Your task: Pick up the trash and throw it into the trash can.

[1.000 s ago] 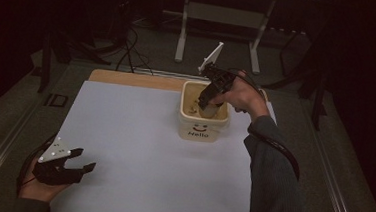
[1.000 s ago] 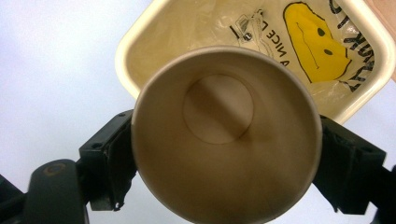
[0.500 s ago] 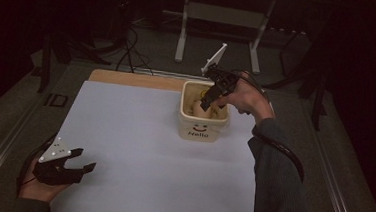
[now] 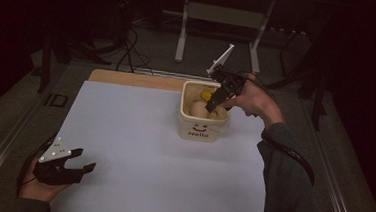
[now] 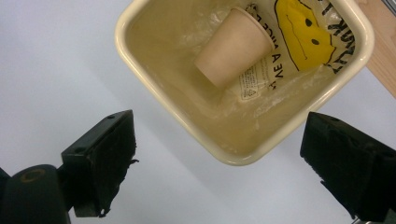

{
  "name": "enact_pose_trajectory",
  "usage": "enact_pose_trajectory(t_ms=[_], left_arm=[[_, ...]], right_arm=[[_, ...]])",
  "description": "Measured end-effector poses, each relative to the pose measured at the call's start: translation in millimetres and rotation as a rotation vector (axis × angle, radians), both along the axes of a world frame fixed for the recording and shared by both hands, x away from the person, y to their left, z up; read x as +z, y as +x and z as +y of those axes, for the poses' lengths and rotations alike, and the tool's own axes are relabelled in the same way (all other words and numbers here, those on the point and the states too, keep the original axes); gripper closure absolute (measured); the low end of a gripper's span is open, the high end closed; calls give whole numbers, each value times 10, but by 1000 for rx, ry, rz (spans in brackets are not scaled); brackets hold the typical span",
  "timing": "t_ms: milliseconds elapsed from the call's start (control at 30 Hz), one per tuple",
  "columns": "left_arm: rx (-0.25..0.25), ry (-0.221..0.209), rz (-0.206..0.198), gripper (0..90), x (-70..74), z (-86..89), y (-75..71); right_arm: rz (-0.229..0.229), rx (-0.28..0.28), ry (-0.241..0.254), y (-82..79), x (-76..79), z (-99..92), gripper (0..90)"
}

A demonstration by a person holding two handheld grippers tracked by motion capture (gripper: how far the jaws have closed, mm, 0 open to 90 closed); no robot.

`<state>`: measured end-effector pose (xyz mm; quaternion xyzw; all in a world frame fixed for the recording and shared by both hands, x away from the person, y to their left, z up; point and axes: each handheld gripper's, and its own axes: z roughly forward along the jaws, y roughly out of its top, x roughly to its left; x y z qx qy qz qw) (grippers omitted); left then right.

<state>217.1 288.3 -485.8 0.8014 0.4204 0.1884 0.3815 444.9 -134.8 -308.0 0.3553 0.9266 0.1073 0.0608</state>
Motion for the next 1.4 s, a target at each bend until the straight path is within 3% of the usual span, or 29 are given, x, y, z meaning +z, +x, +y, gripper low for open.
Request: enact_pose_trajectory(t_ms=[667, 1200, 1400], left_arm=[[-1, 5, 5, 322, -4, -1, 4], [2, 1, 6, 322, -7, 0, -2], [2, 1, 5, 321, -6, -2, -5]], right_arm=[[-51, 90, 37, -225, 1, -152, 111], [-117, 96, 118, -446, -57, -410, 112], [-146, 105, 143, -585, -146, -526, 112]])
